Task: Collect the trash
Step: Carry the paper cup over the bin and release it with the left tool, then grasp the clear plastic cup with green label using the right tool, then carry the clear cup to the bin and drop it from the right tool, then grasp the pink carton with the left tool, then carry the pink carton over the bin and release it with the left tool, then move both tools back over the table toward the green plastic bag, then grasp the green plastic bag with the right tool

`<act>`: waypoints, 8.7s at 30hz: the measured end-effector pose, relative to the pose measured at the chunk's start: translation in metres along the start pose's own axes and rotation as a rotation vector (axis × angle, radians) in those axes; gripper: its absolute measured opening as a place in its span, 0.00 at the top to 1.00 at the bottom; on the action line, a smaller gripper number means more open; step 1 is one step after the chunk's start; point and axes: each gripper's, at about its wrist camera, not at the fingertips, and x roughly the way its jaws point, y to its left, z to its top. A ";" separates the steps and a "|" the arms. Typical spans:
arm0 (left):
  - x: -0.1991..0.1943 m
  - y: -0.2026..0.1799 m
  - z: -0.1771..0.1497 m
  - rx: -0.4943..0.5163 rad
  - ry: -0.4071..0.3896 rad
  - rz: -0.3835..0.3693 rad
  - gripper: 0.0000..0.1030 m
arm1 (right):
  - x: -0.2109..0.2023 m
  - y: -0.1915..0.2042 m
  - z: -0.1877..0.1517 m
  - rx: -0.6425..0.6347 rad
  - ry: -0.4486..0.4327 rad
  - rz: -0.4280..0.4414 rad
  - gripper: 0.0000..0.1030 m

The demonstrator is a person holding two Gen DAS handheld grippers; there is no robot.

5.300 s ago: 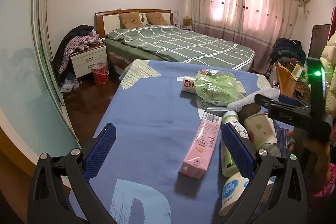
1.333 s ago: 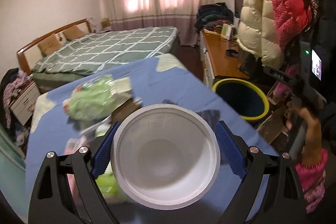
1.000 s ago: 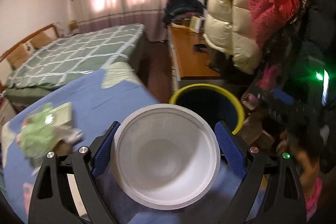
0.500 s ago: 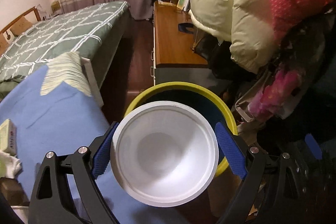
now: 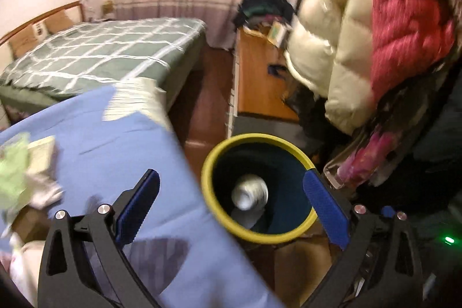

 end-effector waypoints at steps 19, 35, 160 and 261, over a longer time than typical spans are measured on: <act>-0.226 0.243 -0.120 -0.361 -0.221 0.471 0.05 | -0.044 0.201 -0.046 -0.310 0.072 0.421 0.19; -0.261 0.296 -0.178 -0.454 -0.279 0.582 0.05 | -0.122 0.292 -0.106 -0.485 0.090 0.711 0.27; -0.177 0.198 -0.115 -0.062 -0.188 0.253 0.63 | 0.040 0.116 0.022 0.062 -0.047 0.040 0.28; -0.185 0.421 -0.144 -0.518 -0.272 0.977 0.05 | -0.010 0.440 -0.022 -0.624 0.217 0.592 0.28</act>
